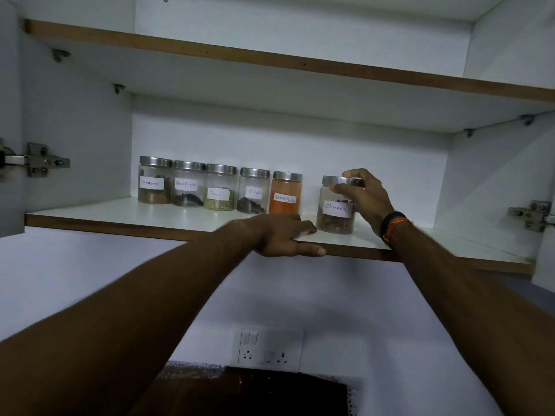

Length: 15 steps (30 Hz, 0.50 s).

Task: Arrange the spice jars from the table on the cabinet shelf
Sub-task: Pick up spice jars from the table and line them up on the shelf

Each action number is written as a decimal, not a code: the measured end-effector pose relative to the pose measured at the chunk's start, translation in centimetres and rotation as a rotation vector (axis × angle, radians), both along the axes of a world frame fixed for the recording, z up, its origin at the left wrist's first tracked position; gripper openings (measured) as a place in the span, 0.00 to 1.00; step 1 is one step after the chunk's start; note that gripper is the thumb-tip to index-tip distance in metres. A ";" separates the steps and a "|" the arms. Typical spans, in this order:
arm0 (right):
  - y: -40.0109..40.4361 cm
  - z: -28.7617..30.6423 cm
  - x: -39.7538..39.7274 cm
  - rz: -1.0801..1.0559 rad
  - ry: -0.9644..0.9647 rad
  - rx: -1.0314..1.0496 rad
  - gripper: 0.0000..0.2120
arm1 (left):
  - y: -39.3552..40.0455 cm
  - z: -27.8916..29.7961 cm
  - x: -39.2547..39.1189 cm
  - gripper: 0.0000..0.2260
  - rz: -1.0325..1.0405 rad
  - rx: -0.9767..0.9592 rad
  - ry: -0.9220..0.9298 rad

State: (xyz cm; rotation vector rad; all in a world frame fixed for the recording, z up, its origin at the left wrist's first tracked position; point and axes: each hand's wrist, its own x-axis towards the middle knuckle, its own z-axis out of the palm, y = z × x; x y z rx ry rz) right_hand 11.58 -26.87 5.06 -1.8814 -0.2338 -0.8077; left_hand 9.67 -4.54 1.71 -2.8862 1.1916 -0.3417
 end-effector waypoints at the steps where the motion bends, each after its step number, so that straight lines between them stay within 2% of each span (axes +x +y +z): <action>1: -0.1 0.1 0.6 0.006 0.002 -0.012 0.18 | 0.0 0.0 0.0 0.35 -0.001 -0.006 0.007; 15: 0.4 1.0 6.8 -0.082 0.047 -0.120 0.18 | -0.2 0.4 -0.4 0.33 -0.004 -0.050 0.053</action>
